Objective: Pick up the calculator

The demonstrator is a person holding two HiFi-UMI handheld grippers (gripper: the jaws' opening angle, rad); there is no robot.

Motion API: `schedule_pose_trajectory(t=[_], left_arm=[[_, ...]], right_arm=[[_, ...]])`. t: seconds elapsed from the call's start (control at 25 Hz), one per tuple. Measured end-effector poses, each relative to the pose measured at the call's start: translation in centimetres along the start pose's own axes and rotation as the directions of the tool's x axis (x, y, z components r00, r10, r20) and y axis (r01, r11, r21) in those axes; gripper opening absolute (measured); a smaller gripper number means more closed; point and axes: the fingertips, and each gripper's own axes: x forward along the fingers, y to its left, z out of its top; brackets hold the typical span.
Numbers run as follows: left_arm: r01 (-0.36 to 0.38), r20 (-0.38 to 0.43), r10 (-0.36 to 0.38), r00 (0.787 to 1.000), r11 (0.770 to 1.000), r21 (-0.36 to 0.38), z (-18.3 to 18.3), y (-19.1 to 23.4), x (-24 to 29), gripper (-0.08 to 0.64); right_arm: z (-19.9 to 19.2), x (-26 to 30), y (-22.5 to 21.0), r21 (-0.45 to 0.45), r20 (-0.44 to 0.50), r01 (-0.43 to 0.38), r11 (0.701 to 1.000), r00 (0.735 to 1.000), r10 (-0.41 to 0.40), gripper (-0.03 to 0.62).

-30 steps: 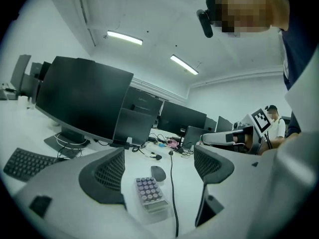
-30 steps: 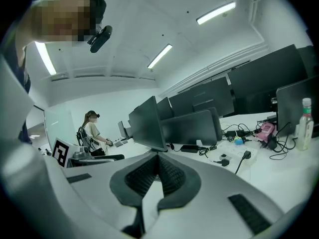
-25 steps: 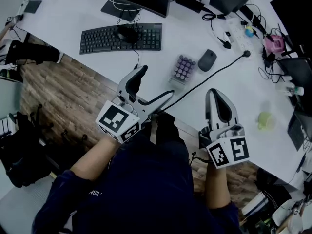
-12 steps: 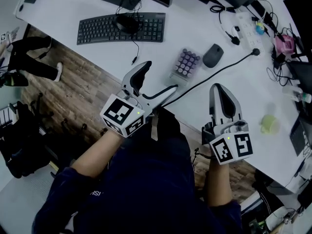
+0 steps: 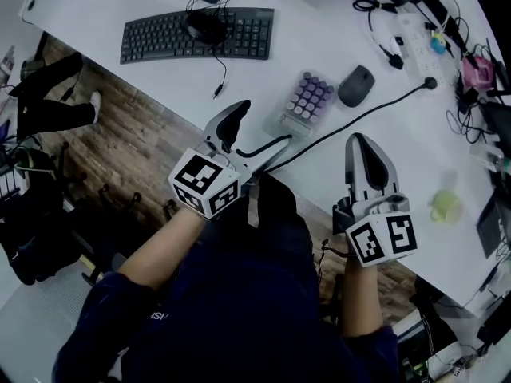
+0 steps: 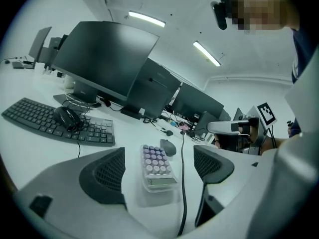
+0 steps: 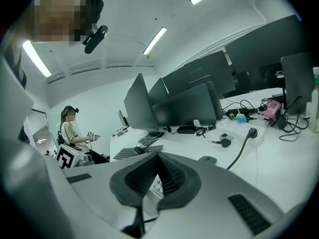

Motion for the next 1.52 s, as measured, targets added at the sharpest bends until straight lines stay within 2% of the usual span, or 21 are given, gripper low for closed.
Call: schedule_pose_trajectory(t=[0.4, 0.6, 0.76, 0.92, 1.2, 1.32, 1.52], left_arm=[[0.003, -0.036, -0.006, 0.999, 0.996, -0.084, -2.3, 0.8, 1.1, 0.422], [-0.002, -0.054, -0.007, 0.999, 0.988, -0.156, -3.5, 1.4, 1.5, 0.422], [0.000, -0.062, -0.015, 0.998, 0.973, -0.232, -4.4, 1.8, 1.6, 0.422], [0.001, -0.057, -0.022, 0.998, 0.936, -0.352, -5.2, 2.4, 1.7, 0.422], [0.007, -0.066, -0.035, 0.997, 0.921, -0.390, -5.8, 2.3, 2.1, 0.422], [0.011, -0.062, -0.044, 0.997, 0.893, -0.450, -6.0, 2.4, 2.3, 0.422], [0.016, -0.045, -0.052, 0.998, 0.809, -0.588, -6.4, 2.6, 2.4, 0.420]], right_arm=[[-1.6, 0.7, -0.7, 0.015, -0.033, 0.002, 1.000, 0.999, -0.001, 0.003], [-2.3, 1.0, -1.1, 0.026, -0.044, 0.007, 1.000, 0.999, -0.006, 0.003], [-2.8, 1.0, -1.3, 0.034, -0.050, 0.014, 0.999, 0.999, -0.012, 0.003], [-3.1, 1.0, -1.6, 0.040, -0.054, 0.019, 0.999, 0.998, -0.017, 0.003], [-3.5, 0.9, -2.0, 0.049, -0.056, 0.025, 0.999, 0.998, -0.022, 0.003], [-3.6, 0.9, -2.2, 0.053, -0.058, 0.026, 0.998, 0.998, -0.023, 0.003], [-3.8, 0.8, -2.6, 0.062, -0.056, 0.029, 0.998, 0.998, -0.026, 0.003]])
